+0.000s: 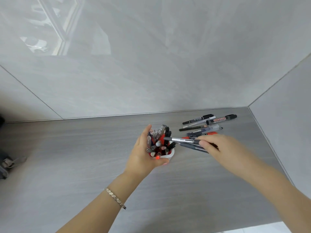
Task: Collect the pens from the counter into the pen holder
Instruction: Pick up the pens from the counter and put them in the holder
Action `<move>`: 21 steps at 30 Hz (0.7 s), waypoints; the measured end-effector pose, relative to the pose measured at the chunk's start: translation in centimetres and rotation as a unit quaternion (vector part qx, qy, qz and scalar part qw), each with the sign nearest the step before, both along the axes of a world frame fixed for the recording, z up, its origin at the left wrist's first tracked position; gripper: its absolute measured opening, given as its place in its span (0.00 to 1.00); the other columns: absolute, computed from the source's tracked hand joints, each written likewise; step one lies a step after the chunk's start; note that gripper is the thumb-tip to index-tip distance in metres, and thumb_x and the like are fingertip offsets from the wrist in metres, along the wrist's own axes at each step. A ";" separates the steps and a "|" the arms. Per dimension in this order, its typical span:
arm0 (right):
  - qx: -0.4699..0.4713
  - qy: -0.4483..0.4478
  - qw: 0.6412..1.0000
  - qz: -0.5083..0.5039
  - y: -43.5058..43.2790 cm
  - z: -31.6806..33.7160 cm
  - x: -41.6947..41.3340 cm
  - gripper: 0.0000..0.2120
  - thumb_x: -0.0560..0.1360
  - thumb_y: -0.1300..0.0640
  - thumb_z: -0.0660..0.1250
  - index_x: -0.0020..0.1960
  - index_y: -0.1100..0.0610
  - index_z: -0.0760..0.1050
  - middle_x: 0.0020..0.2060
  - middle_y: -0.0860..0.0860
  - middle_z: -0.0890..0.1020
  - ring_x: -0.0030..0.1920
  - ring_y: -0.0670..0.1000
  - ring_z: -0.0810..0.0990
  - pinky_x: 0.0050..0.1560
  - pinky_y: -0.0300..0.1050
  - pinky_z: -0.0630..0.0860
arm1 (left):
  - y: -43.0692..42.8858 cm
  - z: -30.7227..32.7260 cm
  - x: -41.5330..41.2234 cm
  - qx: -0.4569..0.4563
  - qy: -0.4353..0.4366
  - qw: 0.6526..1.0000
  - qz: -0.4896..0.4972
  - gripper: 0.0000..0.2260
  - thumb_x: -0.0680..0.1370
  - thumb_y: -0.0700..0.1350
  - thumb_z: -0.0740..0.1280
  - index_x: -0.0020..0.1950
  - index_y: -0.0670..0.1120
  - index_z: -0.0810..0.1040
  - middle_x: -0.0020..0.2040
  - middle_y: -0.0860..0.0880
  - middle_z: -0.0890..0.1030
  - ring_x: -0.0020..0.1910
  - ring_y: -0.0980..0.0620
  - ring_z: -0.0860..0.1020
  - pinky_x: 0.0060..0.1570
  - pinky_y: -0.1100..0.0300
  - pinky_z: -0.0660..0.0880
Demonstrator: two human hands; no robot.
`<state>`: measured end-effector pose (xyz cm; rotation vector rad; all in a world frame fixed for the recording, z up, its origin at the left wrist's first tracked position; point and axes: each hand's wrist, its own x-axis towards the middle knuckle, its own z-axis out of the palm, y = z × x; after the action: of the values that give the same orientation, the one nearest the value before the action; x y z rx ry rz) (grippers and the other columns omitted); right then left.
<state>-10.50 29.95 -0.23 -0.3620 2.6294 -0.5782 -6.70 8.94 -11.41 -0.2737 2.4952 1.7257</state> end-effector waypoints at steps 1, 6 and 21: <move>0.016 -0.005 1.000 -0.006 -0.7 0.2 -0.4 0.12 0.80 0.53 0.56 0.47 0.47 0.78 0.35 0.50 0.79 0.38 0.52 0.75 0.36 0.43 0.69 | 0.0 0.0 -0.1 -0.001 0.001 1.000 -0.001 0.49 0.58 0.43 0.80 0.61 0.73 0.51 0.63 0.55 0.70 0.63 0.57 0.71 0.59 0.62 0.66; 0.118 0.006 0.993 0.018 -5.0 -0.3 -2.5 0.17 0.78 0.55 0.60 0.30 0.55 0.67 0.24 0.51 0.65 0.36 0.56 0.70 0.27 0.41 0.61 | 0.0 -0.6 -0.2 -0.006 0.003 1.000 -0.008 0.51 0.57 0.43 0.80 0.65 0.68 0.50 0.61 0.51 0.73 0.62 0.56 0.71 0.59 0.71 0.68; -0.294 0.118 0.933 -0.172 -6.7 -3.3 -1.8 0.11 0.78 0.59 0.61 0.39 0.50 0.76 0.34 0.49 0.80 0.30 0.47 0.81 0.39 0.58 0.80 | -0.2 -0.5 -0.2 -0.011 0.010 1.000 0.000 0.50 0.57 0.40 0.81 0.67 0.60 0.53 0.66 0.48 0.70 0.61 0.60 0.67 0.47 0.88 0.59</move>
<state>-12.31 23.21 -3.51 -0.1417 2.7106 -1.5389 -6.94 8.78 -11.87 -0.2598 2.5297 1.7113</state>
